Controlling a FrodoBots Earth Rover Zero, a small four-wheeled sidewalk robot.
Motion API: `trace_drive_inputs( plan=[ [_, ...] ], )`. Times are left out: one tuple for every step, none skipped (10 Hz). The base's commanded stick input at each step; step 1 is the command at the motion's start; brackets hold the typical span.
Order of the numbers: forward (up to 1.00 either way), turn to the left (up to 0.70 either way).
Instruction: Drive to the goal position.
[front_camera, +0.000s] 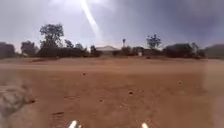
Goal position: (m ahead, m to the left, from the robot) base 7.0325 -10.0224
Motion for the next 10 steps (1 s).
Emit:
trace_drive_inputs(
  plan=[
    [0.70, 0.00],
    [0.70, 0.00],
    [0.70, 0.00],
    [0.70, 0.00],
    [0.70, 0.00],
    [0.70, 0.00],
    [0.70, 0.00],
    [0.70, 0.00],
    [0.70, 0.00],
    [0.70, 0.00]
  ],
)
